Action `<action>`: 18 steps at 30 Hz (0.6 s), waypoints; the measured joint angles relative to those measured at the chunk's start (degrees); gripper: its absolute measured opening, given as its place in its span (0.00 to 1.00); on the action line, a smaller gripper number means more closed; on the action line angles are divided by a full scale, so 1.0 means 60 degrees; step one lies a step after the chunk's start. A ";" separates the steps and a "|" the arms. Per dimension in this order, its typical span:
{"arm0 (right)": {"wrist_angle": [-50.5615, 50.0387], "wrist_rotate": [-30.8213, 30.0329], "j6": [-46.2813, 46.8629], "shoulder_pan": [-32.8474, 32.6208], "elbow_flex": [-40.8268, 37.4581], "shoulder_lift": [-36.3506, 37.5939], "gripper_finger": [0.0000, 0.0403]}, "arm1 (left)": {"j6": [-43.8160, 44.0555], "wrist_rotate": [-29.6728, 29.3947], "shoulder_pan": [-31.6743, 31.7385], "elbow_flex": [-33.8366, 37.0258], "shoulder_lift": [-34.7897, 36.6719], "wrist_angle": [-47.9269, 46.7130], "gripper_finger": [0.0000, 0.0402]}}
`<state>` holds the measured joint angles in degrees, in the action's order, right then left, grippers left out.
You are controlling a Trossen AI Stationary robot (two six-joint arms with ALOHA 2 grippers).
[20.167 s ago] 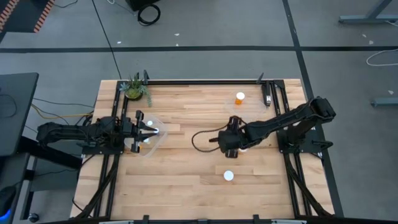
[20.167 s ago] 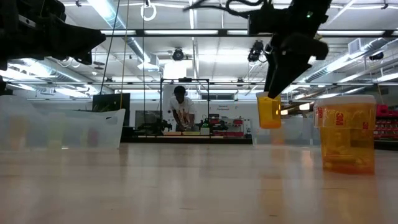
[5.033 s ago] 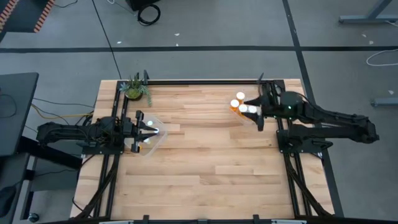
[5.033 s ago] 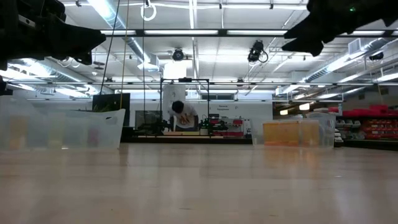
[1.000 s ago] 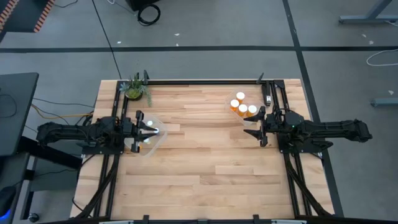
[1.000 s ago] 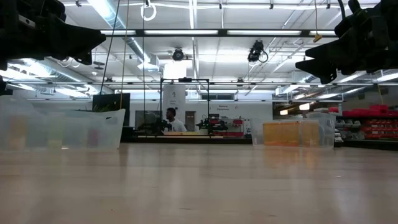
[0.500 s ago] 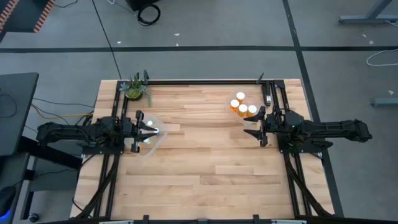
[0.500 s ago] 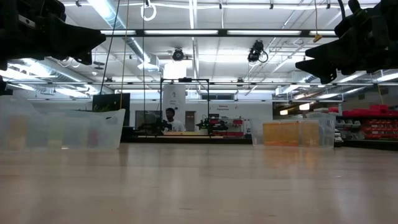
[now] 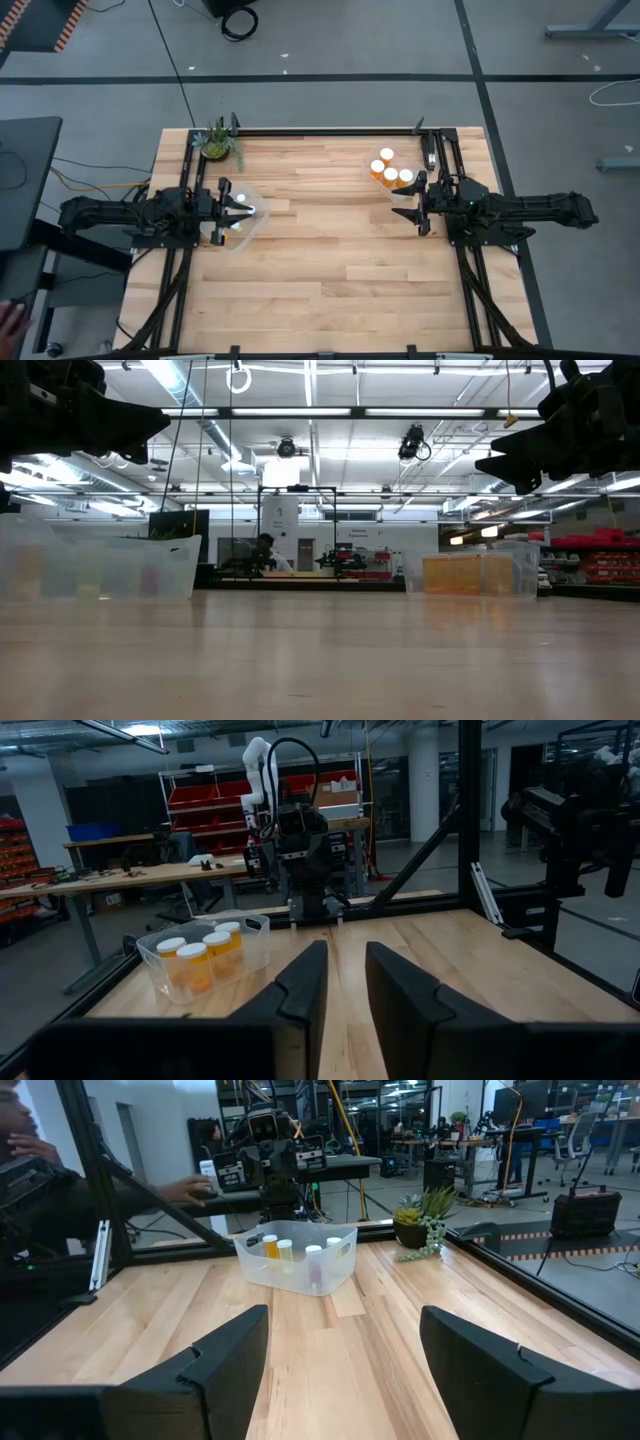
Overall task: Pick and place medicine bottles into bin by pill shape (circle, oval)
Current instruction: Return to Home Position
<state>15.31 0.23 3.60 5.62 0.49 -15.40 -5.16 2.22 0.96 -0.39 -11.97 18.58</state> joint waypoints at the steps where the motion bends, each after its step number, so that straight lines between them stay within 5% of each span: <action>1: 0.0000 0.0000 0.0001 0.0000 0.0000 0.0000 0.67 | -0.0001 0.0003 0.0002 0.0001 0.0000 0.0002 0.20; 18: 0.0002 0.0001 0.0001 0.0001 0.0000 0.0000 0.67 | -0.0001 0.0000 0.0001 -0.0001 0.0000 0.0002 0.20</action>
<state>15.32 0.23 3.60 5.63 0.49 -15.40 -5.17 2.22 0.96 -0.40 -11.97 18.59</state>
